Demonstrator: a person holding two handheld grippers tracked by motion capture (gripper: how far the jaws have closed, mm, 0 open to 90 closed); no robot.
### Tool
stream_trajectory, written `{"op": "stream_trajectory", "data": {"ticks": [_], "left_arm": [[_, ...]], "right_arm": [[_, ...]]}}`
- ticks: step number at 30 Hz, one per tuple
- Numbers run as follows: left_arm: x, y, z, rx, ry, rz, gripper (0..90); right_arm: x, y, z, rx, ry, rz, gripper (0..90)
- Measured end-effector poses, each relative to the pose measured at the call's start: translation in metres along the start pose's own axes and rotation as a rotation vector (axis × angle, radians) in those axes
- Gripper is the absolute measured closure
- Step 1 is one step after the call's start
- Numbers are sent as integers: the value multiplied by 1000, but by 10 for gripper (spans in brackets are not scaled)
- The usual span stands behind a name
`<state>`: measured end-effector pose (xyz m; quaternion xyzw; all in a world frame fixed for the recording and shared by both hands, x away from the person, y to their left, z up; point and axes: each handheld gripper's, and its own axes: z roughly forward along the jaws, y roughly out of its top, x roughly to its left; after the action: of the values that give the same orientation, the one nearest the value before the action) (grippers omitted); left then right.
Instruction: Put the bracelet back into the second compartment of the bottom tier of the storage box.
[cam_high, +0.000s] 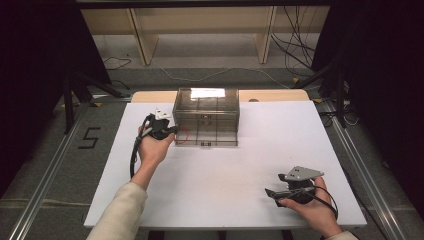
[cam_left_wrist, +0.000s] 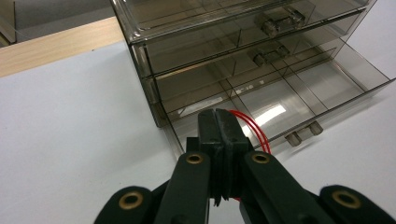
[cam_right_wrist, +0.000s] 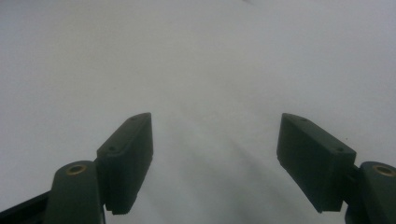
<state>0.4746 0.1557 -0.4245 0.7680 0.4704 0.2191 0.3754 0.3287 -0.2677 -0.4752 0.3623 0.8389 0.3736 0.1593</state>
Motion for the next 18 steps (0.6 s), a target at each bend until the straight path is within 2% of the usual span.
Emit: {"op": "stream_trajectory", "data": {"ticks": [18], "left_arm": [[-11,5,6,-1,-16,19,900]], "right_arm": [[-1,0,-1,-5,-4,4,279]]}}
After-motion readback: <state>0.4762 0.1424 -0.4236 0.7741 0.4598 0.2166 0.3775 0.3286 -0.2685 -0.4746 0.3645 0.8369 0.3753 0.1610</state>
